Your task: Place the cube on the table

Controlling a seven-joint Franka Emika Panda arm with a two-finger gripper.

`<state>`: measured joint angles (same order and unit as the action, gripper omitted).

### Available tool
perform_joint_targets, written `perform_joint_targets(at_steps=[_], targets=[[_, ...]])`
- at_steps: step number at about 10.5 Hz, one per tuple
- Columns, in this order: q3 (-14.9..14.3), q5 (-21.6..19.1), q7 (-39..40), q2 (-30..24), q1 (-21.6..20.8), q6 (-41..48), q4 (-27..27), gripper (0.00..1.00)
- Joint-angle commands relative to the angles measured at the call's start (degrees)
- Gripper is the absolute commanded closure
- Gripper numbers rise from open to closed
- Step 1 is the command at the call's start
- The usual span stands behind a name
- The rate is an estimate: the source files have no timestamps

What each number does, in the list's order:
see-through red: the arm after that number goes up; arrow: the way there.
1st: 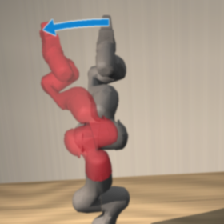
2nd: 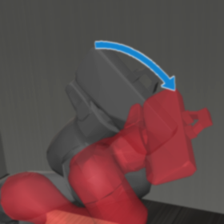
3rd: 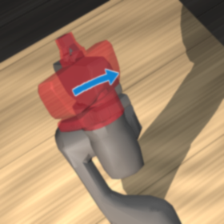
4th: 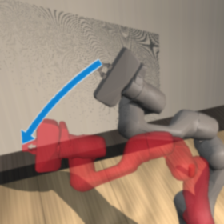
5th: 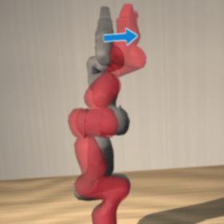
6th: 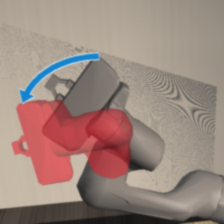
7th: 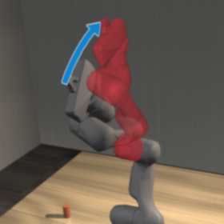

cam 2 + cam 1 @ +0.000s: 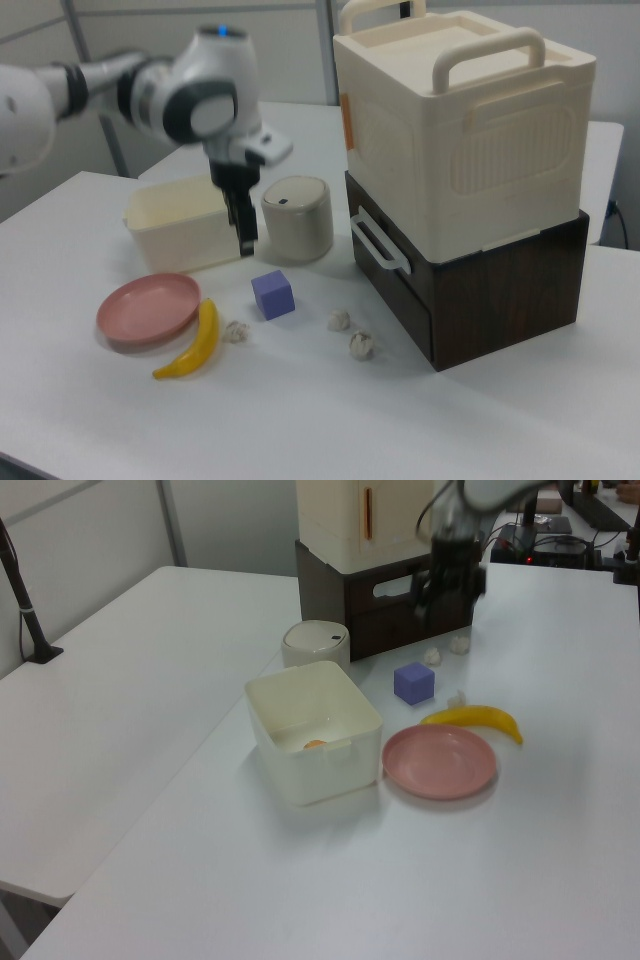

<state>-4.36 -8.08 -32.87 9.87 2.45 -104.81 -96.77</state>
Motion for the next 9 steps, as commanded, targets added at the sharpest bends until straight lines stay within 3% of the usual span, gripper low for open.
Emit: perform_joint_targets(at_steps=[1, 3, 6, 7, 9], targets=[[-6.26, -0.19, 18.32, -5.46, 0.45, 18.21, 9.83, 0.0], [-7.41, 3.4, 34.66, -9.67, 0.71, 22.44, 10.02, 0.0], [-10.75, 4.73, 45.82, -13.02, 1.59, 21.93, 10.11, 0.0], [-11.02, 4.65, 48.06, -13.12, 2.29, 20.88, 10.11, 0.0], [-10.93, 4.47, 40.75, -13.12, 1.77, 16.58, 10.11, 0.0]])
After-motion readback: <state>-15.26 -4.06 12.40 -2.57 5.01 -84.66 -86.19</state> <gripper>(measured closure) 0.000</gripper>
